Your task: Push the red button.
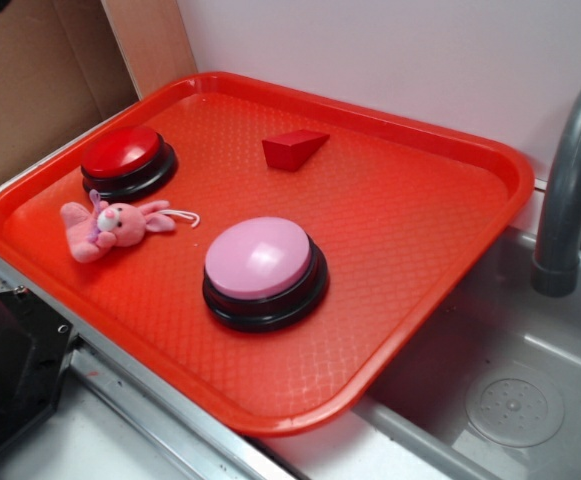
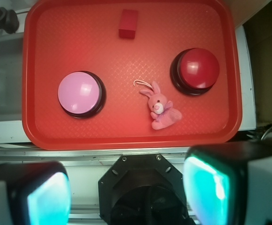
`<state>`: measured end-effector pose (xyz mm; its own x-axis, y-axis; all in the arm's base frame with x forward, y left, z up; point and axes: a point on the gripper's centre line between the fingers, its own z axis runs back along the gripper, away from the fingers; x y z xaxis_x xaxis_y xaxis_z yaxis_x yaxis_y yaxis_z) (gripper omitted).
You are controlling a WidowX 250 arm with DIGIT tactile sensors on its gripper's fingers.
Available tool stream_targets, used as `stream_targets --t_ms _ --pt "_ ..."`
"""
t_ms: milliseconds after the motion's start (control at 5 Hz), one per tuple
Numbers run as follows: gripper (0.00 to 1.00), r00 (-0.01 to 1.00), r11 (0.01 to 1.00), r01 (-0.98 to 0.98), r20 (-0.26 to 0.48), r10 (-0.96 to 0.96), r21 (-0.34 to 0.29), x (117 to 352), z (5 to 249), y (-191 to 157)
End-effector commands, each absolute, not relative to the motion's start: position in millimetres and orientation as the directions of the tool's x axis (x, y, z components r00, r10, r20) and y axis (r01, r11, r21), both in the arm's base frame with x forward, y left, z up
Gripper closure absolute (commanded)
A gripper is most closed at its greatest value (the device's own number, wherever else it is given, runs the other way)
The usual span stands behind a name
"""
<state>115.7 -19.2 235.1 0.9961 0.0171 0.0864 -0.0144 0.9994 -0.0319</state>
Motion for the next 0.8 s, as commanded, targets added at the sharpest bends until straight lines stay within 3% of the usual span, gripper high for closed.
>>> stream_targets --t_ms 0,200,400,600 --pt "0.0 0.996 0.999 -0.014 0.086 0.017 -0.032 116 235 -19" --pt "0.0 0.99 0.991 -0.132 -0.052 0.132 0.008 153 185 19" --pt "0.0 0.959 0.958 -0.283 -0.038 0.282 -0.039 182 145 45" --pt "0.0 0.902 0.903 -0.43 -0.032 0.43 0.002 209 114 81"
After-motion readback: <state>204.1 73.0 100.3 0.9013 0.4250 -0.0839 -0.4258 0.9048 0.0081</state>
